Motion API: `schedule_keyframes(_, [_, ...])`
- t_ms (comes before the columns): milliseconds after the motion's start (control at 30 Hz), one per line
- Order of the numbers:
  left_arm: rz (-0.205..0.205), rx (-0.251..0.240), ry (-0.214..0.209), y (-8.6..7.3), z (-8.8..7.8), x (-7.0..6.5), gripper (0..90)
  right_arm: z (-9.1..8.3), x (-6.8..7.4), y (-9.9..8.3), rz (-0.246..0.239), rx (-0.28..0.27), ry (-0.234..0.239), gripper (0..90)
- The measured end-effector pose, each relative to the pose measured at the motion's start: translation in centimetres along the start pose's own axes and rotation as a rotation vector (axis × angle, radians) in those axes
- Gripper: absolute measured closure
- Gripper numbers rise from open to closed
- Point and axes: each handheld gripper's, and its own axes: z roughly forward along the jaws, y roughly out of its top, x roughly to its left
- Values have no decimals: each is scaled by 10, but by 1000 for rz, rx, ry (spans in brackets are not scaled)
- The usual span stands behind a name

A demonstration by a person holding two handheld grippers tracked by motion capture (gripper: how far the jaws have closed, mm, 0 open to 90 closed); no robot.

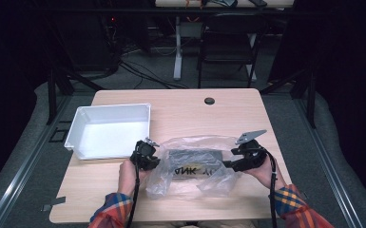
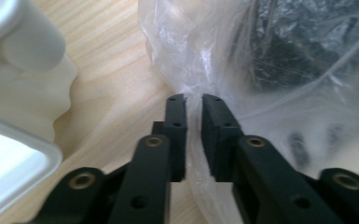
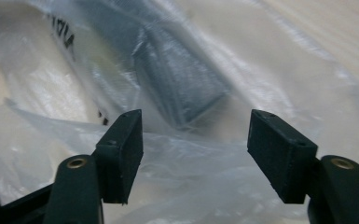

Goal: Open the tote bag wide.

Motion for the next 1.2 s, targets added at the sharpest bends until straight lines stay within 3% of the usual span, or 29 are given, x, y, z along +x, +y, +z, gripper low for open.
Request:
schedule_keyframes(67, [-5,-17,-12,1,-8,2,653,4,1,-1,-5,13,8,328])
schedule_keyframes(167, [-15,-49,-11,1,-21,2,505,8,2,-2,-7,21,-21,366])
schedule_keyframes(367, [-10,-104,-13,-3,-47,-2,355,11,4,-3,-2,0,-58,463])
schedule_keyframes(500, [-2,-155,-28,-3,-63,-10,305,12,5,-2,-3,-8,-73,491])
schedule_keyframes(600, [27,-175,-68,0,-69,-24,276,12,5,-1,1,-20,-91,498])
schedule_keyframes(700, [75,-165,-121,4,-68,-40,255,13,5,-1,10,-29,-105,506])
schedule_keyframes(833, [132,-135,-132,7,-62,-58,224,12,5,-1,16,-39,-126,523])
schedule_keyframes(933, [167,-92,-88,7,-53,-67,278,12,4,0,18,-50,-141,546])
schedule_keyframes(1000, [188,-62,-59,5,-45,-69,427,13,5,0,16,-52,-155,571])
schedule_keyframes(1100, [204,-35,-76,3,-34,-68,639,14,5,1,10,-51,-166,598])
schedule_keyframes(1200, [227,-47,-67,3,-31,-69,840,14,5,2,8,-54,-186,622])
